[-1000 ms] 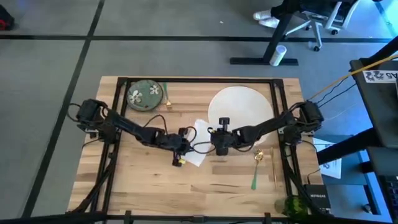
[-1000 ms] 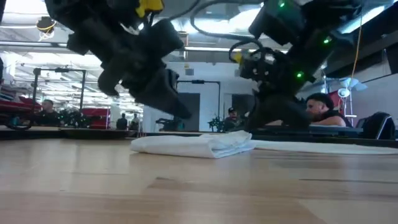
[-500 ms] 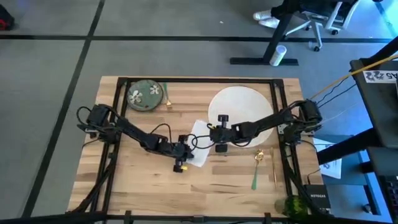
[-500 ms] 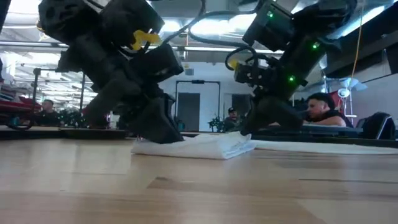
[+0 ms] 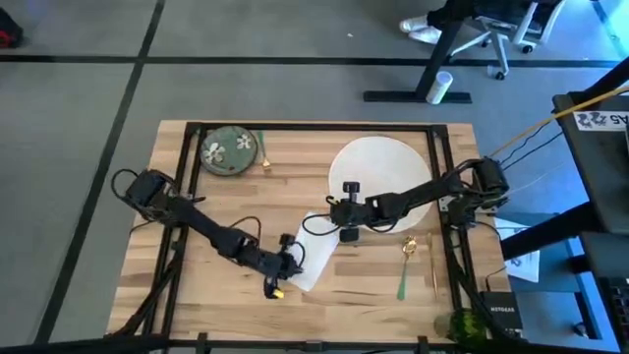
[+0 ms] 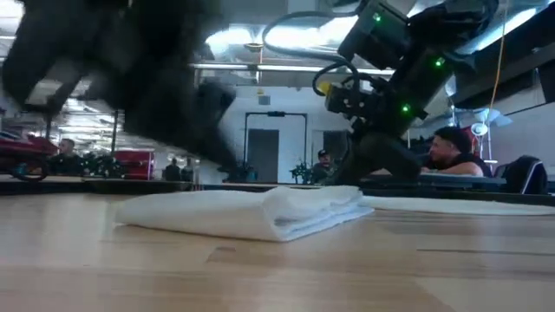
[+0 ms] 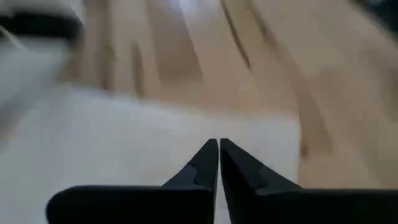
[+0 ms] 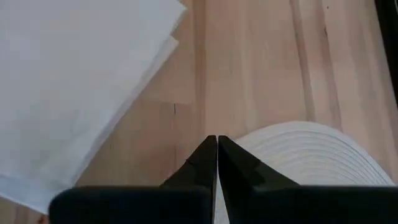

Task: Set table place
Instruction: Fold the white table napkin, then adjust the white table napkin and white table mat closer together

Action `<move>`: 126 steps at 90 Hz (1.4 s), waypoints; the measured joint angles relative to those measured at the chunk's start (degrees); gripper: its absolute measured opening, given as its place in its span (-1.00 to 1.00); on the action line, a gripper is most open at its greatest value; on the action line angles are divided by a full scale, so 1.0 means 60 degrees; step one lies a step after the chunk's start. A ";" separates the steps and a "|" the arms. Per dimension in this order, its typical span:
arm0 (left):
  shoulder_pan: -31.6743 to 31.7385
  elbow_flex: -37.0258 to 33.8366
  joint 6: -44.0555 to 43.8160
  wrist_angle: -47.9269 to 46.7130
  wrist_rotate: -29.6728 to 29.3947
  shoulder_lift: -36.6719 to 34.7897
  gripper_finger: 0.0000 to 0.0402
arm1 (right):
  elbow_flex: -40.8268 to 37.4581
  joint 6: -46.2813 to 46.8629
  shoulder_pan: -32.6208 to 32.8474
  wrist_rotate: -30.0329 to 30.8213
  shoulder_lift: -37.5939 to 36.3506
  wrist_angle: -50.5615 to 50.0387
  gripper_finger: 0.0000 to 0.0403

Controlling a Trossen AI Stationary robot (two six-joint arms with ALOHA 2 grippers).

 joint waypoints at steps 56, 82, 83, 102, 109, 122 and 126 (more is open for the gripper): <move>0.1838 0.0272 0.0220 -0.1522 0.1010 0.1285 -1.00 | -0.0004 0.0044 0.0717 -0.0242 -0.0380 -0.0526 -1.00; 0.1434 0.0254 -0.1156 -0.2972 -0.1062 0.1119 -1.00 | 0.0004 0.0895 0.1372 0.0672 -0.1557 -0.2461 -1.00; 0.1420 0.0254 -0.1199 -0.3014 -0.1077 0.1096 -1.00 | 0.0004 0.0941 0.1396 0.0698 -0.1589 -0.2549 -1.00; 0.0831 0.0240 -0.2402 -0.4186 -0.1850 0.0930 -1.00 | 0.0004 0.1599 0.1847 0.0958 -0.1923 -0.3483 -1.00; 0.0521 0.0240 -0.2967 -0.4618 -0.2070 0.0925 -1.00 | 0.0004 0.1768 0.1983 0.0958 -0.1920 -0.3612 -1.00; -0.0173 0.0240 -0.3969 -0.5544 -0.2609 0.0833 -1.00 | 0.0004 0.1931 0.2188 0.0951 -0.1920 -0.3620 -1.00; -0.0385 0.0236 -0.4233 -0.5820 -0.2678 0.0762 -1.00 | 0.0004 0.1996 0.2216 0.0958 -0.1920 -0.3611 -1.00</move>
